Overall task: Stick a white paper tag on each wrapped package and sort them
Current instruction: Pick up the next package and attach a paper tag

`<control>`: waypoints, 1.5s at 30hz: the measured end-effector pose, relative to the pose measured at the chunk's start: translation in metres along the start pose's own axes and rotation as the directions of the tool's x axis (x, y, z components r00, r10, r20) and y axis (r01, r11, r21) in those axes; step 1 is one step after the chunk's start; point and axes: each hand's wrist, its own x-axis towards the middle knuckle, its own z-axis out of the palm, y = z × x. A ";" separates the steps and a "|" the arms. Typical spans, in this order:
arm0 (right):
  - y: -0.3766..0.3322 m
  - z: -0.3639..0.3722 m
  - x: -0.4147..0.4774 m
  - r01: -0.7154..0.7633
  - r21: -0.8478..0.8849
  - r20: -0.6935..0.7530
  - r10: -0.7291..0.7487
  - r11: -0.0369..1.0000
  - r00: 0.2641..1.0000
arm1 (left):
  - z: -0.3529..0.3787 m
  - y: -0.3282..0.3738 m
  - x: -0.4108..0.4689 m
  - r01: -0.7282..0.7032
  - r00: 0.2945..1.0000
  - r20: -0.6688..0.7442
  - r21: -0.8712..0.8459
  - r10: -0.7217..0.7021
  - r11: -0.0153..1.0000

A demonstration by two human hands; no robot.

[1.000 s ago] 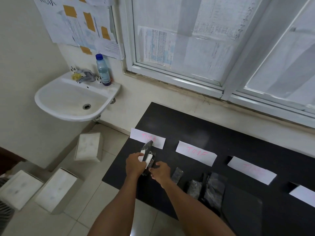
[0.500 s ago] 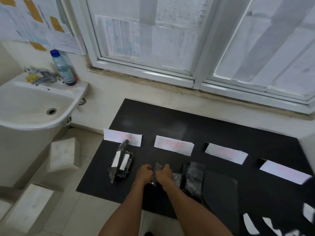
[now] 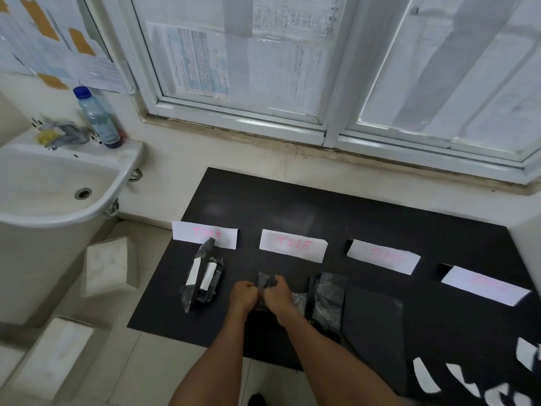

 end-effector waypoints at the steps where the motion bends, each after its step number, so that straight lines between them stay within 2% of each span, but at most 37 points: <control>1: -0.002 -0.001 0.001 0.008 0.015 -0.011 -0.008 1.000 1.000 | 0.000 0.003 0.000 0.003 1.000 -0.007 0.001 -0.003 1.000; 6: -0.023 -0.035 -0.015 0.066 0.057 -0.082 -0.062 0.996 0.995 | 0.013 0.028 -0.008 -0.071 0.997 -0.039 -0.017 0.070 0.997; 10: -0.034 -0.082 -0.023 0.135 0.058 -0.134 -0.126 0.989 0.983 | 0.040 0.065 -0.026 -0.130 0.991 -0.013 -0.069 0.130 0.989; 20: 0.007 -0.263 -0.048 0.215 0.110 -0.396 -0.156 0.970 0.905 | 0.185 0.153 -0.096 -0.314 0.929 0.200 -0.022 0.312 0.949; 23: 0.033 -0.321 -0.046 0.210 0.106 -0.488 -0.133 0.972 0.863 | 0.235 0.170 -0.118 -0.312 0.904 0.289 -0.059 0.315 0.948; 28: 0.092 -0.408 -0.046 0.145 0.101 -0.550 -0.066 0.984 0.833 | 0.323 0.179 -0.144 -0.278 0.844 0.469 -0.033 0.261 0.960; 32: 0.149 -0.455 -0.047 0.037 0.102 -0.571 0.028 0.994 0.821 | 0.387 0.165 -0.151 -0.296 0.810 0.550 0.079 0.206 0.952; 38: 0.228 -0.488 -0.049 -0.173 0.129 -0.513 0.215 0.976 0.831 | 0.452 0.139 -0.159 -0.246 0.811 0.576 0.172 0.105 0.954; 45: 0.283 -0.497 -0.040 -0.304 0.223 -0.509 0.377 0.926 0.774 | 0.488 0.121 -0.171 -0.213 0.831 0.555 0.273 0.027 0.938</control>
